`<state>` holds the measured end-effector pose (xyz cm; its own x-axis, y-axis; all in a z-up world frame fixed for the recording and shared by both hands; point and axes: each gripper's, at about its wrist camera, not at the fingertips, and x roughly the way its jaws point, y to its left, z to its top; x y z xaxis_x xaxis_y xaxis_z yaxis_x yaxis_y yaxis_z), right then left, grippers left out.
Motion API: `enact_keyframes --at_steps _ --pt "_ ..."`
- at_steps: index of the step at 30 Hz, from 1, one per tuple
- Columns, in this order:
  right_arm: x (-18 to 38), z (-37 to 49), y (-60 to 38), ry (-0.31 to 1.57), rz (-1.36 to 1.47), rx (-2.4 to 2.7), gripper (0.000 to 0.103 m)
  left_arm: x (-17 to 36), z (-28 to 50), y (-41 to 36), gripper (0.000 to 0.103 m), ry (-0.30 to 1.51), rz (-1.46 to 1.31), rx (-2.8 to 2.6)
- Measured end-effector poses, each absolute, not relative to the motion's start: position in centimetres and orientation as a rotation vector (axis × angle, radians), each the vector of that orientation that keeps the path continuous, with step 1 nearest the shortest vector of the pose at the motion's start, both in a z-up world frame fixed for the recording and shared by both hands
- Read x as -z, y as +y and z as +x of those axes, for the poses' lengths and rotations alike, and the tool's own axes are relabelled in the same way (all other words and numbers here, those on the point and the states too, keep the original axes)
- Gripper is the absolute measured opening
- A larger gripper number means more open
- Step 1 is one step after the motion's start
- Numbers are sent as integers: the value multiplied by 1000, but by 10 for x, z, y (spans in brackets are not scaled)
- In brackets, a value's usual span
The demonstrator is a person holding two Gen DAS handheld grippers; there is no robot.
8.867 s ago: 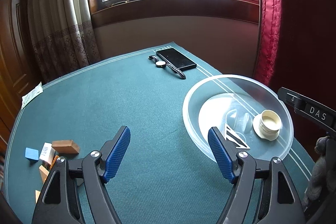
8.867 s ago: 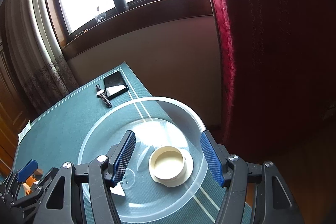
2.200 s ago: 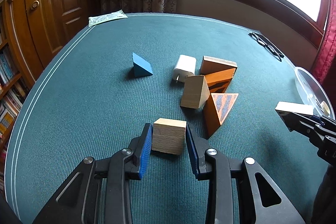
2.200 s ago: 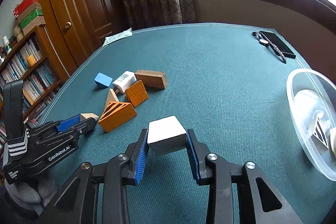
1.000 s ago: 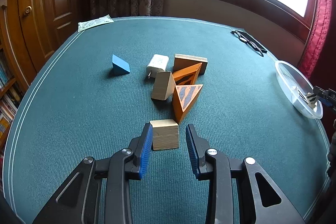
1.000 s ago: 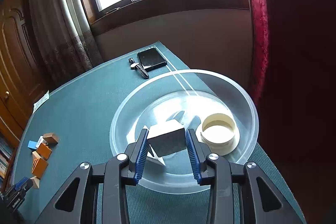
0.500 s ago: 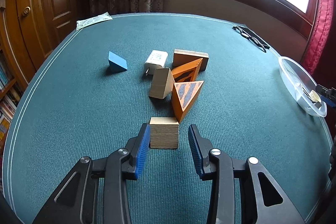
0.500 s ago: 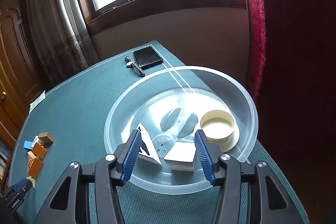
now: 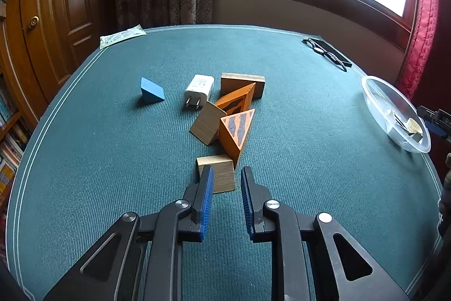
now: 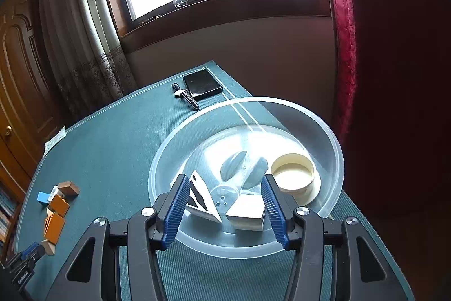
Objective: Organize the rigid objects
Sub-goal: 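Carry the wood cube over the basin and lower it with the left gripper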
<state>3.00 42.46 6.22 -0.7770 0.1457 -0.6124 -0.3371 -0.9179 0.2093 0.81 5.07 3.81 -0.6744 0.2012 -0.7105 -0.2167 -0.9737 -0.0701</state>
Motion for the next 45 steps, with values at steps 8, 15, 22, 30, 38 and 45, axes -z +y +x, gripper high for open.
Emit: enact_keyframes --at_steps 8,15,22,30,38,45 --pt "-63 30 422 456 -902 -2719 56 -24 -3 51 38 22 -1202 -2724" --pt "-59 28 423 463 -918 -2720 56 -18 -17 51 40 20 -1223 -2733" --pt "-60 29 422 462 -919 -2724 56 -17 -15 55 33 55 -1221 -2712" --pt "-64 31 424 471 -897 -2724 56 -35 10 64 33 74 -1141 -2682" --pt "-70 35 429 485 -861 -2720 56 -66 19 100 33 121 -1030 -2615" --pt "-76 42 447 522 -808 -2682 56 -88 14 152 33 186 -951 -2516"
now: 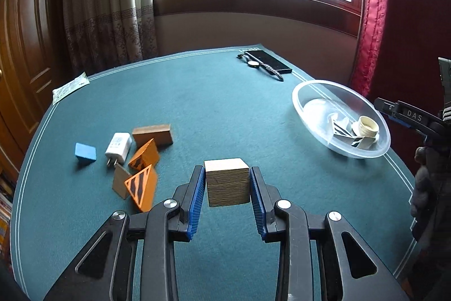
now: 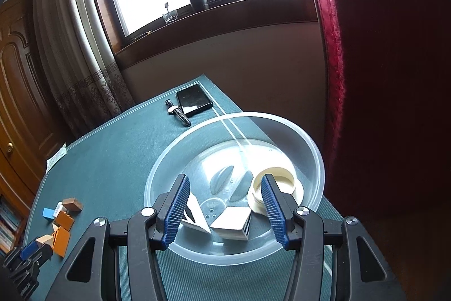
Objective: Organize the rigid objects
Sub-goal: 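Carry the wood cube over the basin and lower it with the left gripper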
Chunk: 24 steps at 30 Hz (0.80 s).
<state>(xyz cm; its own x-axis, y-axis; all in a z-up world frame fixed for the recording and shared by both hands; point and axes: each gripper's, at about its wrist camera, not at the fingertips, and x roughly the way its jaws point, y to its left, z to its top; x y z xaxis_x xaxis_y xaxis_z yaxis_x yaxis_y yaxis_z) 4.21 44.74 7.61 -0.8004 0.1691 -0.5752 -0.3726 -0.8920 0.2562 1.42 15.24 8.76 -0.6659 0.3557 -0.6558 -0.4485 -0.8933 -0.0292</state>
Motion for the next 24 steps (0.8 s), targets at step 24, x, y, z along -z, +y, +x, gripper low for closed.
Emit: enact_keyframes --at_steps 24 --pt "-77 53 494 668 -734 -2555 56 -93 -32 316 33 248 -932 -2188"
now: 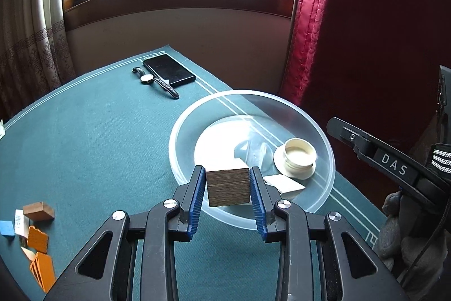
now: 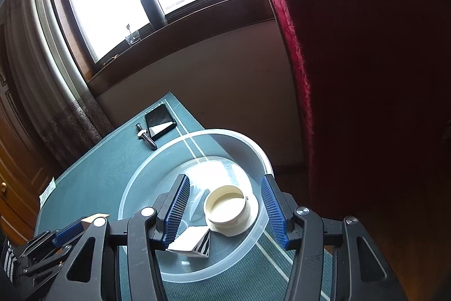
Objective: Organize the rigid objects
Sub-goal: 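Carry the wood cube over the basin and lower it with the left gripper, then open the left gripper and withdraw both grippers toward the block cluster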
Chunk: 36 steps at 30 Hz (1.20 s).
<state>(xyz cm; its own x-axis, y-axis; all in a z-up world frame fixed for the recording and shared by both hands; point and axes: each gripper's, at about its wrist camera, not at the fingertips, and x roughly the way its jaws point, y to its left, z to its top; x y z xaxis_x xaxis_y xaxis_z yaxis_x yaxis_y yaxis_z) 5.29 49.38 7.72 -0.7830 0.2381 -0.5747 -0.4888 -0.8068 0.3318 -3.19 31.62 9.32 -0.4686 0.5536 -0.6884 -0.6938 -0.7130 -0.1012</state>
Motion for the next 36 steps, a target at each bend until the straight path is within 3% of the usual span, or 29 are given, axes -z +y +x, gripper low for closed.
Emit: enact_keyframes --at_steps 13,14,16,17,20,24,36 --pt "-73 52 499 674 -738 -2518 56 -77 -46 356 35 227 -940 -2141" --pt "-73 52 499 676 -739 -2517 56 -76 -47 356 39 224 -942 -2138" --pt "-73 53 500 679 -736 -2513 56 -75 -48 352 69 218 -944 -2145" --pt "-73 54 500 679 -735 -2512 56 -74 -49 349 73 211 -935 -2162" --pt "-73 55 500 683 -730 -2508 56 -75 -49 342 75 207 -927 -2191" --pt "-73 56 498 684 -715 -2503 70 -77 -44 333 82 250 -916 -2265" --pt "-73 54 489 660 -715 -2528 72 -82 -25 303 87 330 -834 -2409"
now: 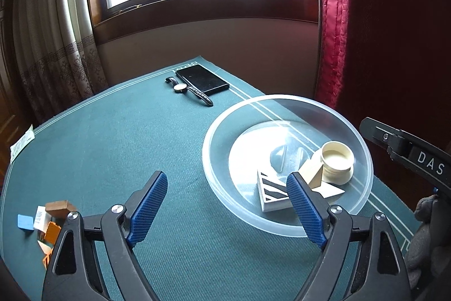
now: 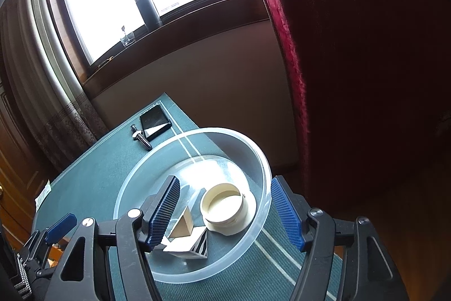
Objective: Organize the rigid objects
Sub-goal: 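Open the left gripper and withdraw both grippers toward the block cluster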
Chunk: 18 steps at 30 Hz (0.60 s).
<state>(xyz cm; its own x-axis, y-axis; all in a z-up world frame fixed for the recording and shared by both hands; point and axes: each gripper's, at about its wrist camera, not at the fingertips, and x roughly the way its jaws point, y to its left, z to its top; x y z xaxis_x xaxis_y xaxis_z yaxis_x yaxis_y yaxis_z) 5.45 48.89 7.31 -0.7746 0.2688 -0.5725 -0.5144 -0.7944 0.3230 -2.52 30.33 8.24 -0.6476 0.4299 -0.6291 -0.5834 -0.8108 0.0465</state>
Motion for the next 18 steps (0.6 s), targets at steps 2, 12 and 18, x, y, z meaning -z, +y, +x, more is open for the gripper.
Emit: enact_keyframes --at_steps 2,12,18 --pt "-73 54 487 655 -720 -2531 72 -83 -24 297 87 331 -830 -2422" --pt "-75 53 466 580 -715 -2582 73 -89 -14 267 87 338 -813 -2493" --pt "-73 50 452 539 -733 -2624 73 -90 -9 245 87 319 -818 -2526"
